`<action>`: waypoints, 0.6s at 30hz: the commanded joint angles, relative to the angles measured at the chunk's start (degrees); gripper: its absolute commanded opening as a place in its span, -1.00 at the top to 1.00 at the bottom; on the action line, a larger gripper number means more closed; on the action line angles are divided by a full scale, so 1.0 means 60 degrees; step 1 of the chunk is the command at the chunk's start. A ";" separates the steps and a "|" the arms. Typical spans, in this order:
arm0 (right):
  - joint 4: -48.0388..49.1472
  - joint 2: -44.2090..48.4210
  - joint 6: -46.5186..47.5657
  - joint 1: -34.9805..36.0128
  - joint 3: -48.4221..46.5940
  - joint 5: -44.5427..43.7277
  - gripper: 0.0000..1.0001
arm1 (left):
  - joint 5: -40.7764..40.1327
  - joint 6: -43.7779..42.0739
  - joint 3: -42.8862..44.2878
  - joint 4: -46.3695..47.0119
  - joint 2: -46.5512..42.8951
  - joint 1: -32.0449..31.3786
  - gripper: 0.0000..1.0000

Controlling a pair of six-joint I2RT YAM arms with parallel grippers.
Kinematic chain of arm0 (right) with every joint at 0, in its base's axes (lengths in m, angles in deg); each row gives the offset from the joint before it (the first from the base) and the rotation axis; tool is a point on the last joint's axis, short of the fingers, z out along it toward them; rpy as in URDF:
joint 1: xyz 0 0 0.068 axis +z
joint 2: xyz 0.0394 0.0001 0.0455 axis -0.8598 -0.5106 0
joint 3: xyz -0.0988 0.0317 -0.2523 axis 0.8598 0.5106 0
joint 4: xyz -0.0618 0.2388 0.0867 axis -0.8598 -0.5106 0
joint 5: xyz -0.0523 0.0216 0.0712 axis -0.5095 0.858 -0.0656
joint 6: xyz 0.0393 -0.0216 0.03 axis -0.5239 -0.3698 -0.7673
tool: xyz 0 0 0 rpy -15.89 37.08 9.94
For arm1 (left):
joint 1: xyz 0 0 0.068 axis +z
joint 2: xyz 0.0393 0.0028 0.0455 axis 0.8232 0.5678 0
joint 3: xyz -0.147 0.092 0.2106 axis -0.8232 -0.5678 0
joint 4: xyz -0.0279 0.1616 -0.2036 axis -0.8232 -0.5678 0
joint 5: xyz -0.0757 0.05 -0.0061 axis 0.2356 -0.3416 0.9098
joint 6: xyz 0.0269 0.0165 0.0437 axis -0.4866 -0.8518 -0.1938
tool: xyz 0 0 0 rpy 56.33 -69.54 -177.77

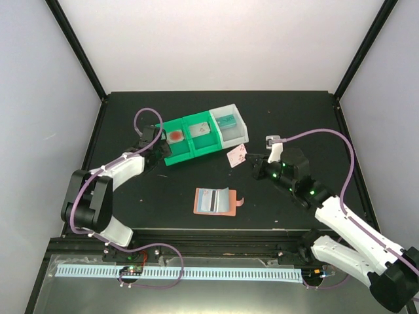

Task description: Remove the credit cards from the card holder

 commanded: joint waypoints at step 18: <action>0.2209 -0.4318 -0.0405 -0.0060 -0.1820 -0.0899 0.98 | 0.1088 0.0915 -0.0268 0.0083 -0.0704 -0.1376 0.30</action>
